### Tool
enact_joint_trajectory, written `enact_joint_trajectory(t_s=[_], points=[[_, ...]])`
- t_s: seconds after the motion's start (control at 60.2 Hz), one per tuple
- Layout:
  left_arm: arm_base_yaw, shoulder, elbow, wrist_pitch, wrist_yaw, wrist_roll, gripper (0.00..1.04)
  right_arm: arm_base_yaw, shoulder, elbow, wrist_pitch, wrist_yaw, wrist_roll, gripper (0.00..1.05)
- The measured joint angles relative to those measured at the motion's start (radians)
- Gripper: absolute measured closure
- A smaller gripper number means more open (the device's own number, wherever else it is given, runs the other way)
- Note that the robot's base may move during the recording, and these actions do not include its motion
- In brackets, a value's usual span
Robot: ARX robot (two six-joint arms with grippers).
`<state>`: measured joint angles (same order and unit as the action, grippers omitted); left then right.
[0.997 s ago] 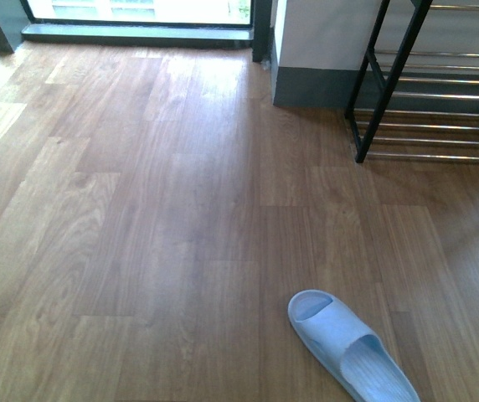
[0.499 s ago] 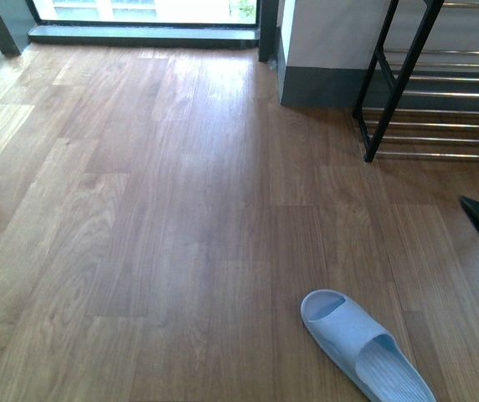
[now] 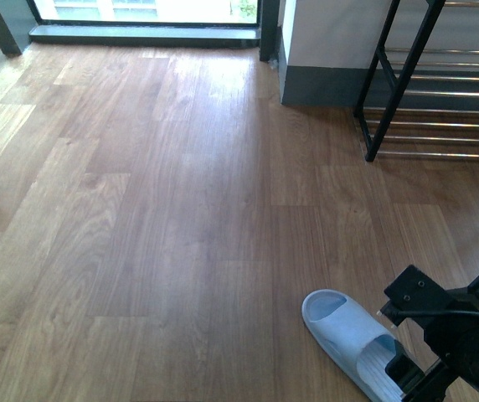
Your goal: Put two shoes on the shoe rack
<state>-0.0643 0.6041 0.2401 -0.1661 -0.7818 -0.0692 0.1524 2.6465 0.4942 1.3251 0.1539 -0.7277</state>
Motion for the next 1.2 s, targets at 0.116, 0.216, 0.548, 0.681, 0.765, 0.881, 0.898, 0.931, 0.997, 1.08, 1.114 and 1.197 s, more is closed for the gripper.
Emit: enact_joint_trajectory(t_s=[0.116, 0.216, 0.548, 0.681, 0.765, 0.881, 0.898, 0.931, 0.997, 1.08, 1.114, 1.197], points=[[0.000, 0.000, 0.000, 0.000, 0.000, 0.000, 1.03, -0.024, 0.102, 0.051, 0.059, -0.036, -0.122, 0.09], [0.000, 0.000, 0.000, 0.000, 0.000, 0.000, 1.03, -0.037, 0.156, 0.101, 0.051, -0.047, -0.161, 0.09], [0.000, 0.000, 0.000, 0.000, 0.000, 0.000, 1.03, -0.073, 0.234, 0.256, -0.046, -0.047, -0.173, 0.09], [0.000, 0.000, 0.000, 0.000, 0.000, 0.000, 1.03, -0.092, 0.249, 0.303, -0.093, -0.053, -0.154, 0.09], [0.000, 0.000, 0.000, 0.000, 0.000, 0.000, 1.03, -0.095, 0.262, 0.327, -0.111, -0.062, -0.143, 0.09], [0.000, 0.000, 0.000, 0.000, 0.000, 0.000, 1.03, -0.095, 0.284, 0.359, -0.124, -0.068, -0.127, 0.09], [0.000, 0.000, 0.000, 0.000, 0.000, 0.000, 1.03, -0.095, 0.286, 0.362, -0.126, -0.068, -0.126, 0.09], [0.000, 0.000, 0.000, 0.000, 0.000, 0.000, 1.03, -0.095, 0.290, 0.371, -0.135, -0.069, -0.121, 0.09], [0.000, 0.000, 0.000, 0.000, 0.000, 0.000, 1.03, -0.096, 0.301, 0.393, -0.149, -0.073, -0.102, 0.09], [0.000, 0.000, 0.000, 0.000, 0.000, 0.000, 1.03, -0.095, 0.319, 0.423, -0.152, -0.077, -0.075, 0.16], [0.000, 0.000, 0.000, 0.000, 0.000, 0.000, 1.03, -0.095, 0.324, 0.430, -0.152, -0.090, -0.064, 0.23], [0.000, 0.000, 0.000, 0.000, 0.000, 0.000, 1.03, -0.089, 0.344, 0.446, -0.147, -0.109, -0.036, 0.42]])
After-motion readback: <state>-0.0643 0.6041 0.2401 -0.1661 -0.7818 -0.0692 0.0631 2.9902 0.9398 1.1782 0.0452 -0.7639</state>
